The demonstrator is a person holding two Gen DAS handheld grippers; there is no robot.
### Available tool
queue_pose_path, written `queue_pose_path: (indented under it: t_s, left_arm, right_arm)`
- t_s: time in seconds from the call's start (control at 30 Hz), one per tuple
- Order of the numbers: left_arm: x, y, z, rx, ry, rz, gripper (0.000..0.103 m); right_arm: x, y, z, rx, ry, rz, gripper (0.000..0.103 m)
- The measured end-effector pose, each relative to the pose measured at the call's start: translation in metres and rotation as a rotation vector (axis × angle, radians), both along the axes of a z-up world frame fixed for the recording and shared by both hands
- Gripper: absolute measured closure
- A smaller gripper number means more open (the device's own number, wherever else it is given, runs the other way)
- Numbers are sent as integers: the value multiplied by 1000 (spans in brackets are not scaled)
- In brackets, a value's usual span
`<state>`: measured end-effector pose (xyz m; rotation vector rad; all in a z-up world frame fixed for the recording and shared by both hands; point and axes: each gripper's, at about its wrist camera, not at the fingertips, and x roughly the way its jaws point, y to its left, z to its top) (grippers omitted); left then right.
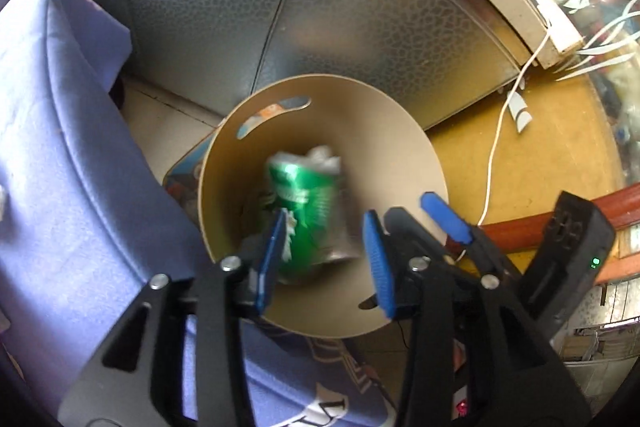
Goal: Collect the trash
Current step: 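Carry both items to the beige bin and open both grippers over it, then grasp the pink paper cup with the left gripper while the right grasps a red snack wrapper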
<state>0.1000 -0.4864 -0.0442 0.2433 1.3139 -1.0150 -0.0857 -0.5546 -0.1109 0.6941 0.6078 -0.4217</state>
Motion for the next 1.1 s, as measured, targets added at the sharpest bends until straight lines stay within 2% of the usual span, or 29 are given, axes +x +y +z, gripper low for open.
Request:
queue_pose_path:
  t_s: [0.13,0.3,0.53,0.7,0.8,0.9,1.0,1.1]
  left_arm:
    - [-4,14,12,-11,-61,-4,62]
    - [-16,51,42,-90,-176,-7,62]
    - [-24,167,69,-191,-232,81,62]
    - [-28,270,70,-191,-295,186,62]
    - [-26,329,66,-173,-288,287,62]
    - [-18,374,58,-187,-240,403,62]
    - [-11,398,51,-201,-216,477,62]
    - [-9,406,51,-234,-190,484,62]
  right_arm:
    - [-7,0,5,-15,-35,-19,29]
    - [-14,11,22,-6,-77,-8,29]
    - [3,49,50,0,-110,78,31]
    - [28,86,63,20,-111,177,48]
    - [49,111,71,39,-112,260,54]
    - [71,141,77,35,-104,333,56]
    - [90,181,87,-40,-85,424,56]
    - [103,225,97,-174,-69,524,56]
